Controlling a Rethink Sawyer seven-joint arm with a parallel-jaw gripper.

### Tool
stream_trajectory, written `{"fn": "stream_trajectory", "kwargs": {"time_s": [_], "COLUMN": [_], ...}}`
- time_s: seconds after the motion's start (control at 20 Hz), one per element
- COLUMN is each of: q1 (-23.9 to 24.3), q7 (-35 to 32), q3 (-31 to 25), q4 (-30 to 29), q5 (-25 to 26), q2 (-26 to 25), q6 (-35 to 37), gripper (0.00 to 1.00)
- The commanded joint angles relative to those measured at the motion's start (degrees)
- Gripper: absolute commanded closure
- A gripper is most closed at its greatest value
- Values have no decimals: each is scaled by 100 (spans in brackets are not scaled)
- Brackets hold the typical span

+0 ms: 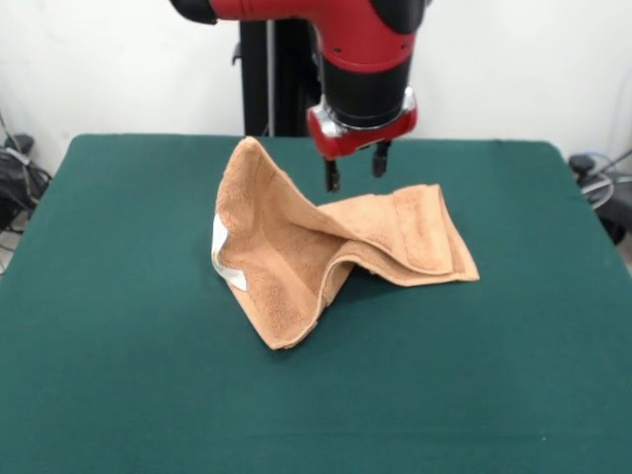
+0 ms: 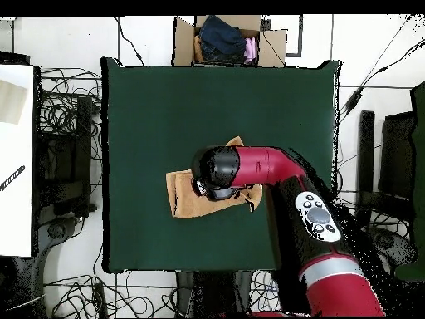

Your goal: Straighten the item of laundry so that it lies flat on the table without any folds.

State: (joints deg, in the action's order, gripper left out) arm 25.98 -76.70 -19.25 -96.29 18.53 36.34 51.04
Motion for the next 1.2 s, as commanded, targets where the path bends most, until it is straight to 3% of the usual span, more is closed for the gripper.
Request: {"fn": "stream_trajectory", "kwargs": {"time_s": [0.05, 0.75, 1.2], "q1": [72, 343, 532], "q7": [1183, 1769, 1910], "q3": [-682, -977, -964], "q4": [238, 816, 769], "q5": [357, 491, 606], "q2": [21, -201, -312], "q6": [523, 1176, 1010], "gripper": [0, 0, 0]}}
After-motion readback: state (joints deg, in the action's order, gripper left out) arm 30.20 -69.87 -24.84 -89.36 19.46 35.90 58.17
